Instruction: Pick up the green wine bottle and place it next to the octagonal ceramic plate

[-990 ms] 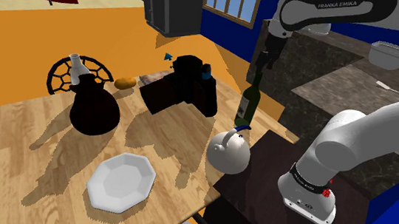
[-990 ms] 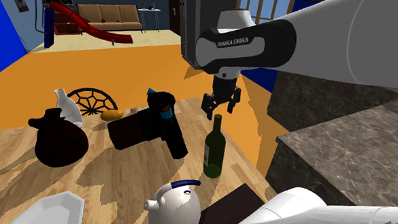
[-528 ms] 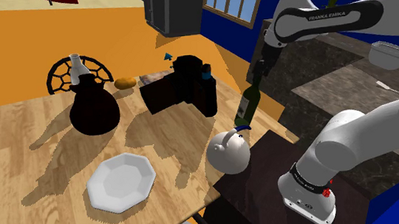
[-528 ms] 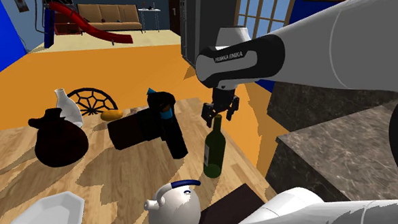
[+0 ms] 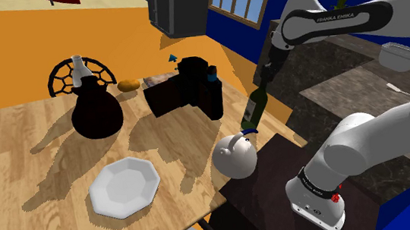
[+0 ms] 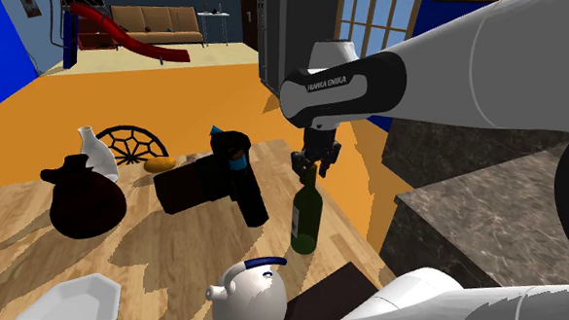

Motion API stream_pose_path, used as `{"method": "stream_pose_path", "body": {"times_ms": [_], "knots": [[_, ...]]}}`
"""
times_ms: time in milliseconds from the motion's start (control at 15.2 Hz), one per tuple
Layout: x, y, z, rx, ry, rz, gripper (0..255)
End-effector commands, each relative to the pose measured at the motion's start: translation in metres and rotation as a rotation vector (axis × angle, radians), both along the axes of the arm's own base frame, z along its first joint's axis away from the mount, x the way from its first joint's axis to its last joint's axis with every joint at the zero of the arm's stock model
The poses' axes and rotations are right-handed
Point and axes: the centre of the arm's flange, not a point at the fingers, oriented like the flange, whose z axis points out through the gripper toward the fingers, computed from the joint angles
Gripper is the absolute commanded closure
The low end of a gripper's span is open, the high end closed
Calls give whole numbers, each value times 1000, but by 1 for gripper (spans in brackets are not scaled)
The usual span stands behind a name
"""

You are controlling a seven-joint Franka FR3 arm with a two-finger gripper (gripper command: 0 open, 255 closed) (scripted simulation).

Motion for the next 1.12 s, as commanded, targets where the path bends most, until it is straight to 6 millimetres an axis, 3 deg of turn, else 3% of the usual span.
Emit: {"method": "stream_pose_path", "body": {"times_ms": [0, 528, 1056], "knots": [[0, 0, 0, 0, 0, 0, 255], [0, 0, 0, 0, 0, 0, 255], [0, 0, 42, 0, 0, 0, 255]]}}
